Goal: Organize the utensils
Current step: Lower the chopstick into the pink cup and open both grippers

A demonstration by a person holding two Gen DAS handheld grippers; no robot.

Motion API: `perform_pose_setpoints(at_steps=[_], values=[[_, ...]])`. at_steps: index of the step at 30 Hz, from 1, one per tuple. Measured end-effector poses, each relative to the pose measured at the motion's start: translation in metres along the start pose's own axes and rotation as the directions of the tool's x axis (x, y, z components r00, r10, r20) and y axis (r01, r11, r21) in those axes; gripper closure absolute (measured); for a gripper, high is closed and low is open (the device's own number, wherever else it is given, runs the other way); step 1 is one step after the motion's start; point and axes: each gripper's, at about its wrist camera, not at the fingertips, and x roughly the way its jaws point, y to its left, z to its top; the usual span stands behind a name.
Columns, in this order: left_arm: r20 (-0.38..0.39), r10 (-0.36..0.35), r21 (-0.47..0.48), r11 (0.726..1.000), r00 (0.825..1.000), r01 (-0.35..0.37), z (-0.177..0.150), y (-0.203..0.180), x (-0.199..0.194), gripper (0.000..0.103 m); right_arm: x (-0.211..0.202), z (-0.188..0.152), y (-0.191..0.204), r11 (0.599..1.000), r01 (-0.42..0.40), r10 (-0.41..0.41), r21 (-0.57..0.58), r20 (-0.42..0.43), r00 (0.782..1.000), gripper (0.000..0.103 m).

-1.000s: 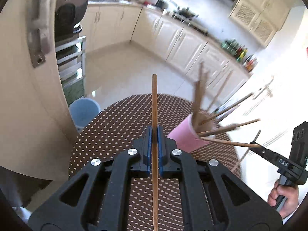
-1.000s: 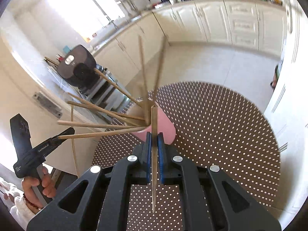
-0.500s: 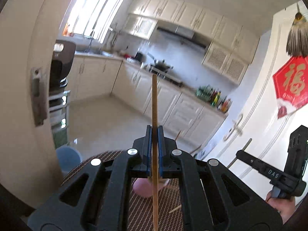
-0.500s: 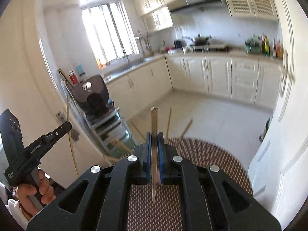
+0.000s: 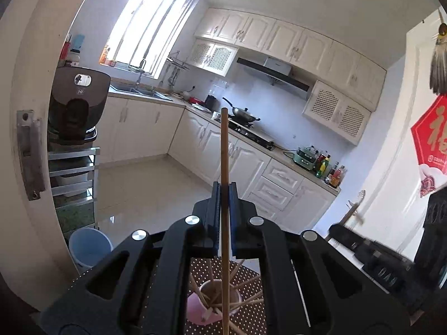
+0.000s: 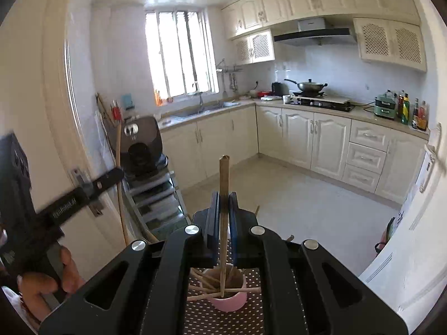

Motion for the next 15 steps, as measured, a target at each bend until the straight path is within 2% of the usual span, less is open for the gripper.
perform_pose_setpoints(at_steps=[9, 15], values=[[-0.003, 0.039, 0.017, 0.999, 0.999, -0.039, -0.007, -0.004, 0.017, 0.097, 0.024, -0.027, -0.002, 0.998, -0.060, 0.059, -0.007, -0.122, 0.991, 0.098], [0.061, 0.071, 0.002, 0.997, 0.996, -0.071, -0.010, -0.005, 0.017, 0.097, 0.024, -0.041, 0.005, 0.997, -0.082, 0.080, -0.005, -0.171, 0.982, 0.098]])
